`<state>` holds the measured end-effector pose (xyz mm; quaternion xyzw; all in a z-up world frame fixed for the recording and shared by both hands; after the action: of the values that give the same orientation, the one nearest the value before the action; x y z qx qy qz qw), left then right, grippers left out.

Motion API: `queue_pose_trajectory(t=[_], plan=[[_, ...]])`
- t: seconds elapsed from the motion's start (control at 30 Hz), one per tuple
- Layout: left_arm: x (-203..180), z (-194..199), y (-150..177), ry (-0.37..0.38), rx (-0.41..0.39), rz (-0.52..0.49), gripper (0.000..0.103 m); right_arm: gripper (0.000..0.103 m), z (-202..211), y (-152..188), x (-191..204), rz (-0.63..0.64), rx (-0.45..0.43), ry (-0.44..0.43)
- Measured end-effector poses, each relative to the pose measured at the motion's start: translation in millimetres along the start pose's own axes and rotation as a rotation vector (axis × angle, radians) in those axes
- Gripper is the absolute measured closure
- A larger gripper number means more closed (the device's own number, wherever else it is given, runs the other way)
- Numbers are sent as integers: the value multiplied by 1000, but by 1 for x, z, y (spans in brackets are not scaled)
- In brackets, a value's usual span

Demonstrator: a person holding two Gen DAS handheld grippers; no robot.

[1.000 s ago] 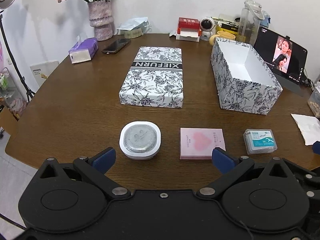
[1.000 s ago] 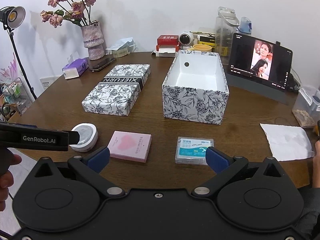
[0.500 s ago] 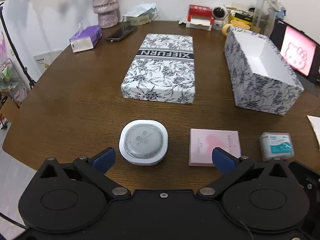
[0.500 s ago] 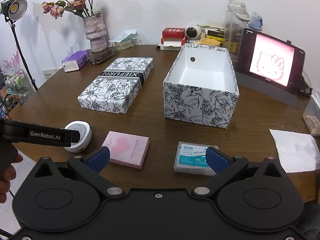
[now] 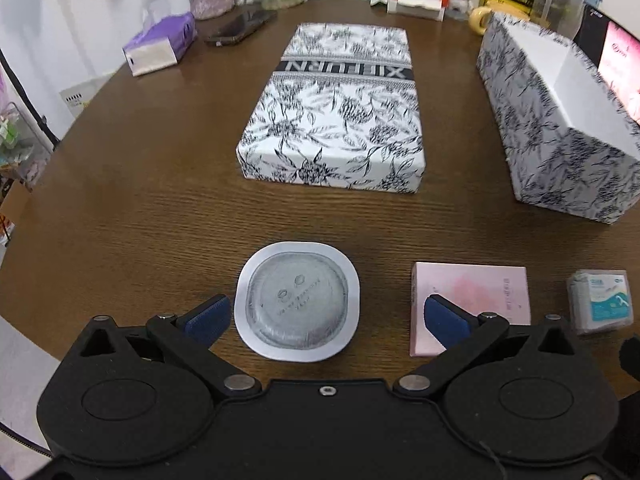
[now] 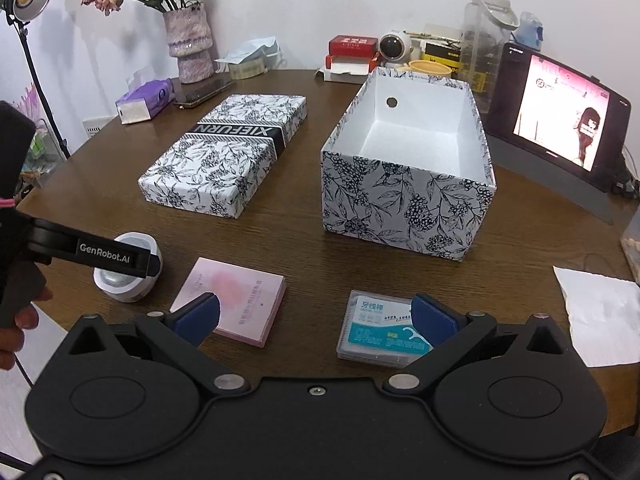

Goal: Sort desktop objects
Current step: 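Move the left gripper to the round white compact and close on it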

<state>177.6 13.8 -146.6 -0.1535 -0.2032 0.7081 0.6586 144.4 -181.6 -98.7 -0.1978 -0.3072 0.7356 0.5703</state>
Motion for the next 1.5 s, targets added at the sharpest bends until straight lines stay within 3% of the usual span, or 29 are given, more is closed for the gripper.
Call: queue_pose_trajectory(t=[0.37, 0.5, 1.1, 1.5], plan=[[0, -32, -3, -8, 57, -8, 0, 0, -29, 7, -14, -9, 55, 16], [-3, -38, -4, -34, 43, -48, 0, 0, -37, 10, -17, -17, 69, 20], [7, -60, -2, -70, 94, -83, 0, 0, -45, 18, -17, -15, 104, 15], [11, -61, 0, -14, 99, -30, 6, 0, -48, 13, -10, 2, 108, -1]])
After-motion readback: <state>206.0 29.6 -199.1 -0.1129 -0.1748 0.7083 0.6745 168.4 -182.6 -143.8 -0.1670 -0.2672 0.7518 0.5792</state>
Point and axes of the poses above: each gripper's, at about its wrist camera, not at the fingertips, and z roughly against the way its jaws point, x to its left, y to its underside, the point moved 6 cm from there along -z, roughly the way its jaws point, and after that the axes turned 1 degree about -x, right-handed, at the moved point
